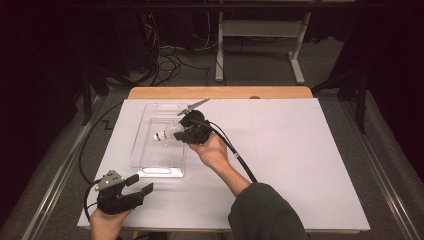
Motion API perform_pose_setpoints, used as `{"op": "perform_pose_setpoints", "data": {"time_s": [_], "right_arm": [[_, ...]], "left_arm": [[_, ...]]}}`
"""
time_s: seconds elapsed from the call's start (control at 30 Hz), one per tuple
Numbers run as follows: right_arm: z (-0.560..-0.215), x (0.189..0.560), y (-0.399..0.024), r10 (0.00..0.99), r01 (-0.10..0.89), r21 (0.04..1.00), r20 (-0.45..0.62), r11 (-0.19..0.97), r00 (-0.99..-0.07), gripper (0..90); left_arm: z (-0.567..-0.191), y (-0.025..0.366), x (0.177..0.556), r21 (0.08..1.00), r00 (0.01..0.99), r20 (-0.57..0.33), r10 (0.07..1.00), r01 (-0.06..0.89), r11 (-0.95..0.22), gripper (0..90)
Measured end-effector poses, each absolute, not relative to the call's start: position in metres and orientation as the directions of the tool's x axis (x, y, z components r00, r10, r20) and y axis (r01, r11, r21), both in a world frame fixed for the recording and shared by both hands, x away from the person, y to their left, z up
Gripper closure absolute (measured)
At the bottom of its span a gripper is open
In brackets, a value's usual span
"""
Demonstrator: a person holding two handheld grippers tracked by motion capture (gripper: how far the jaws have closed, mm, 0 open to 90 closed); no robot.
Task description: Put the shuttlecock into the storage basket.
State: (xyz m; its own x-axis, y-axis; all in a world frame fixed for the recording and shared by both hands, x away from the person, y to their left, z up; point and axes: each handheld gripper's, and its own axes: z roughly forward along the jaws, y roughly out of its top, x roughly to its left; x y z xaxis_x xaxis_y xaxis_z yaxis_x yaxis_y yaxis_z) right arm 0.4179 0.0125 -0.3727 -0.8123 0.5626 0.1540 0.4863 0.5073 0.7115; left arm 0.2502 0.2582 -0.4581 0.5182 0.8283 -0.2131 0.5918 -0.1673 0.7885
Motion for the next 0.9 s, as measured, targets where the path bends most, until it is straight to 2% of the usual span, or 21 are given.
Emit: {"op": "perform_pose_setpoints", "data": {"time_s": [0.9], "right_arm": [[-0.381,0.421,0.041,0.548,0.487,0.683,0.15,0.544,-0.823,89.5]], "left_arm": [[-0.458,0.258,0.251,0.789,0.522,-0.216,0.825,0.591,-0.167,33.9]]}}
